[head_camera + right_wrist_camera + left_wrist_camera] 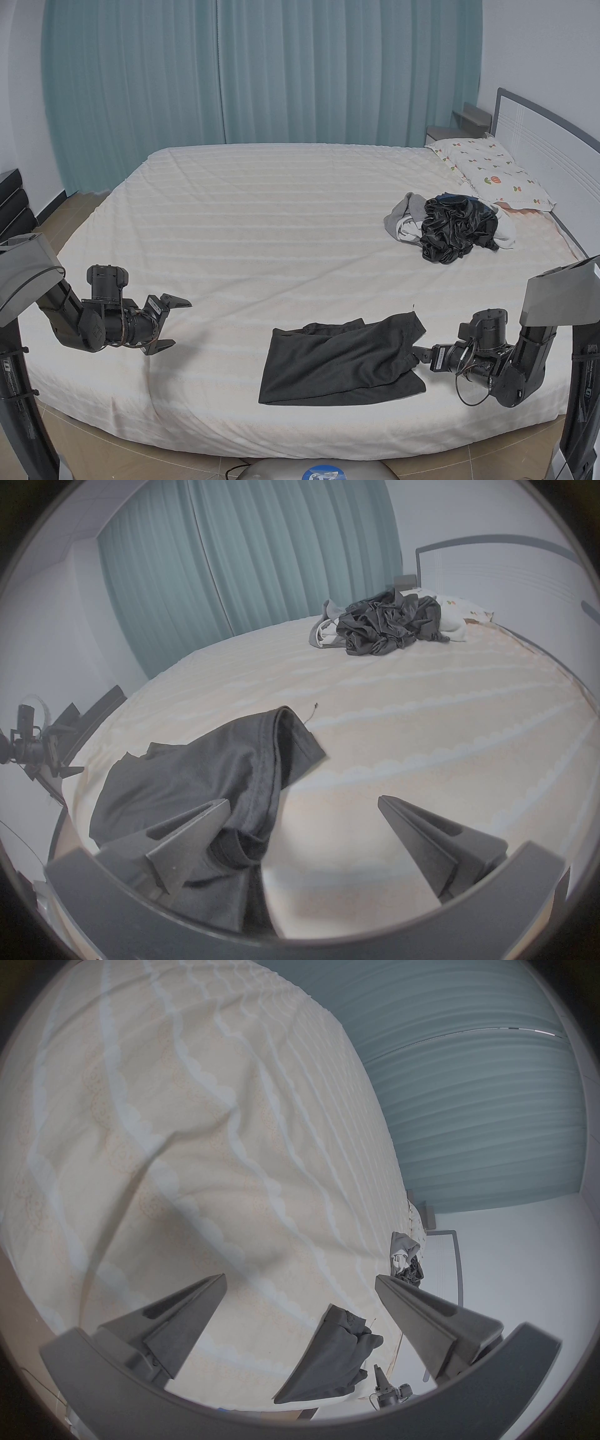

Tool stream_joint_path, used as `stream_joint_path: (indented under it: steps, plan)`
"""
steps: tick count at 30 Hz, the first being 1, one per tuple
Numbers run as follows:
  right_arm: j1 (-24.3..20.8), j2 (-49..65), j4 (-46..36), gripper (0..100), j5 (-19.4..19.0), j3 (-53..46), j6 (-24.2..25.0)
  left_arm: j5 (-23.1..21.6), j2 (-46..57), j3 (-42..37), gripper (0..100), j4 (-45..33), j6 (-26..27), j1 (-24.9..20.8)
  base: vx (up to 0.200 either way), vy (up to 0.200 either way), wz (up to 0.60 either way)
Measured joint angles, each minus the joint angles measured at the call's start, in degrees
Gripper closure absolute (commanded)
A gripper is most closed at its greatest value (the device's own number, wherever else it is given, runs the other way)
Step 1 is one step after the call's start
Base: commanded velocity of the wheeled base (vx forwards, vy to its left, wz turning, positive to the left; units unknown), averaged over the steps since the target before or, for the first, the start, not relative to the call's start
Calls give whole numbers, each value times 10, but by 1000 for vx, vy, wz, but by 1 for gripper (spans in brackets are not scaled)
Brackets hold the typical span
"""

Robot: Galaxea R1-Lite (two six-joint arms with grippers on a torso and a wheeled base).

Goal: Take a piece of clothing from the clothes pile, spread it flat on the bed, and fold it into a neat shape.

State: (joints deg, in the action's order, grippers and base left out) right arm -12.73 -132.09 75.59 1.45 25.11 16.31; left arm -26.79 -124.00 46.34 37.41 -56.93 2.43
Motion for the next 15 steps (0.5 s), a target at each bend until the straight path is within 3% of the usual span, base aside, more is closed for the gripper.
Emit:
stream_joint_path:
  steps: [7, 11, 15]
  plan:
    - [17, 8, 40, 0, -35, -2, 36, 0, 0, 1, 0, 0, 0, 0, 0, 0, 0]
    - [1, 7, 38, 0, -60, 14, 99, 0, -1, 2, 0, 0, 0, 0, 0, 0, 0]
    - [-17, -6, 38, 0, -98, 21, 123, 0, -1, 1, 0, 0, 0, 0, 0, 0, 0]
